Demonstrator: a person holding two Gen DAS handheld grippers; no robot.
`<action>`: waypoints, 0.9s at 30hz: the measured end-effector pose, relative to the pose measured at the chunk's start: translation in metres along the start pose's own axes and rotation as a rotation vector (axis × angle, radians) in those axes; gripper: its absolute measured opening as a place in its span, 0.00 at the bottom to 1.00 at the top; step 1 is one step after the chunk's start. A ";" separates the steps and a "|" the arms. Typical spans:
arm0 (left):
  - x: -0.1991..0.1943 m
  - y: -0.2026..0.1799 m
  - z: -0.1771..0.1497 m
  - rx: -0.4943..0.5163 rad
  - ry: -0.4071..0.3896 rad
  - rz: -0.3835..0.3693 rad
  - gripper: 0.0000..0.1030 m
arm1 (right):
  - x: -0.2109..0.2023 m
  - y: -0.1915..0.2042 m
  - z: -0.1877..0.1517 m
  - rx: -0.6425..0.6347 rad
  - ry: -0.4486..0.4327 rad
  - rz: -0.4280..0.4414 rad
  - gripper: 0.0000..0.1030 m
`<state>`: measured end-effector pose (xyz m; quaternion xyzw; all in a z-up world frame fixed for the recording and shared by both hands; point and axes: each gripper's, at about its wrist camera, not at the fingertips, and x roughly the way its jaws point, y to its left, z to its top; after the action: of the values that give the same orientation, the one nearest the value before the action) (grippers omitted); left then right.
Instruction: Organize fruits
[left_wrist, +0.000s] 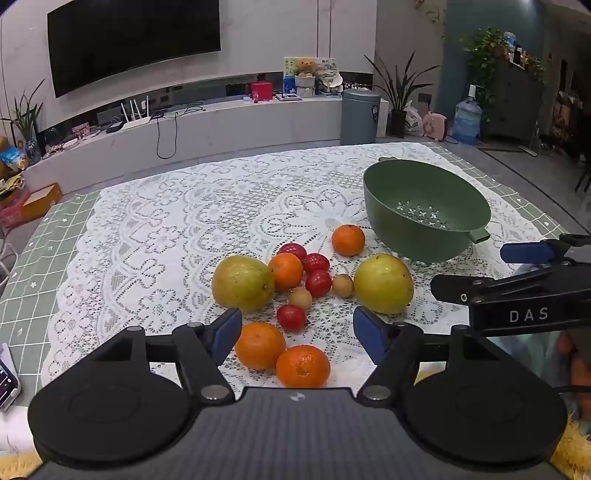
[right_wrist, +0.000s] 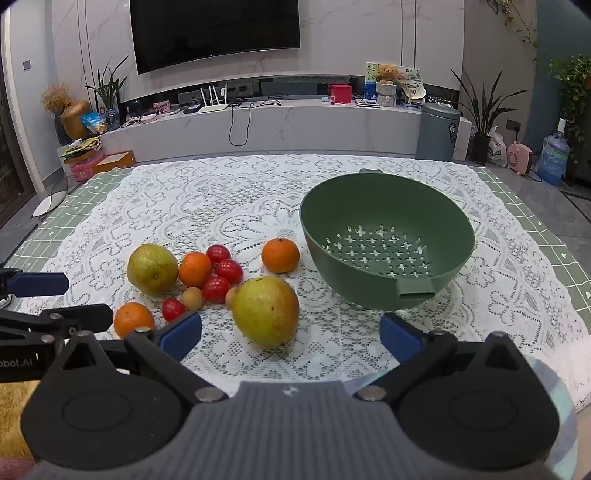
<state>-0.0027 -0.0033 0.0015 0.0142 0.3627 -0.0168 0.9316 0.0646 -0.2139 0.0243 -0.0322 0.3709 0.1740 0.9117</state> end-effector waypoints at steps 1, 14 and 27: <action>-0.001 0.000 0.000 -0.001 -0.001 0.001 0.79 | 0.000 0.000 0.000 0.000 0.000 0.000 0.96; -0.001 0.001 -0.001 -0.003 0.000 0.006 0.79 | -0.002 0.001 0.000 -0.003 0.001 -0.002 0.96; -0.001 0.000 -0.001 -0.003 0.000 0.007 0.79 | -0.002 0.003 0.000 -0.019 0.007 -0.017 0.96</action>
<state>-0.0037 -0.0029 0.0014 0.0141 0.3625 -0.0129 0.9318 0.0622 -0.2117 0.0265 -0.0444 0.3720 0.1697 0.9115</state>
